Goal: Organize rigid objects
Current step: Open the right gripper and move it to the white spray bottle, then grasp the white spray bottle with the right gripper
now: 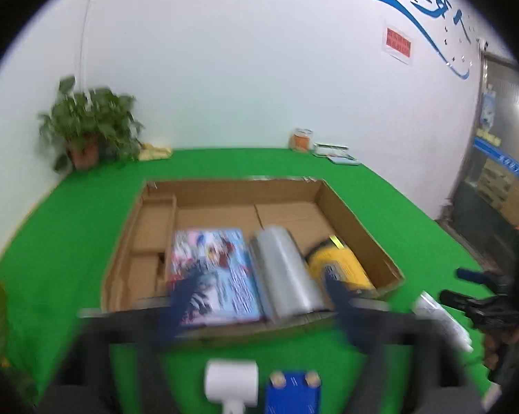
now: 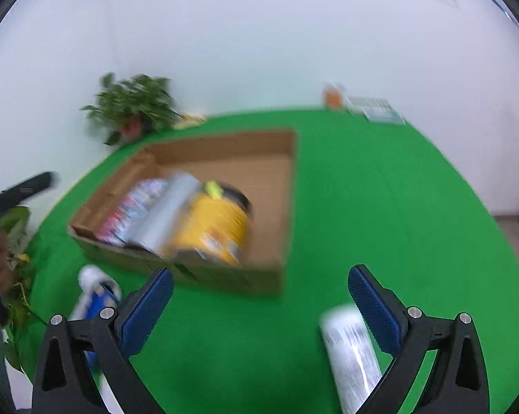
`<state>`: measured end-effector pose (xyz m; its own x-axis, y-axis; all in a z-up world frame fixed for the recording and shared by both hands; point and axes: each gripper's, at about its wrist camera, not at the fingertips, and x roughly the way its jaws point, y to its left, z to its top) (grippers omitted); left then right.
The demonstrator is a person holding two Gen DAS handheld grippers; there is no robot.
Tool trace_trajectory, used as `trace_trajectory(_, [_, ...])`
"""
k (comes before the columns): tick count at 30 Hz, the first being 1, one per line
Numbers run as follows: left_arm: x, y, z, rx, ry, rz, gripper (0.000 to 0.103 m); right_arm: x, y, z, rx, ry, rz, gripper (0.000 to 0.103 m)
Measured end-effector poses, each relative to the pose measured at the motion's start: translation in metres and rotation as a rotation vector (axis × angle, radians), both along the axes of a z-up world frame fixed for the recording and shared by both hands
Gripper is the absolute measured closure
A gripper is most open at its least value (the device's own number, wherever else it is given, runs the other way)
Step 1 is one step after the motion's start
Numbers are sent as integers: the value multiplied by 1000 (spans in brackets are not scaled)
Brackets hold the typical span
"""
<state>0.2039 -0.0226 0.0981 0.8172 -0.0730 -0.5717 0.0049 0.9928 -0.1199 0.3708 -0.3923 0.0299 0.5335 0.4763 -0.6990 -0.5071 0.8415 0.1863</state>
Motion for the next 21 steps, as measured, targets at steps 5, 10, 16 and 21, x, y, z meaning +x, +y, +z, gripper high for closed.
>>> trace_trajectory(5, [-26,-5,-13,-15,63,-6,61,14,-53,-50,-90,132,-70,16])
trace_trajectory(10, [-42,-3,-17,-129,72,-13,9,5,-68,-75,-184,191,-56,59])
trace_trajectory(16, [-43,-6,-28,-230,193,-48,9,-21,-75,-74,-251,160,-92,60])
trace_trajectory(21, [-28,-37,-46,-369,286,-212,9,-52,-56,-66,-384,43,-44,57])
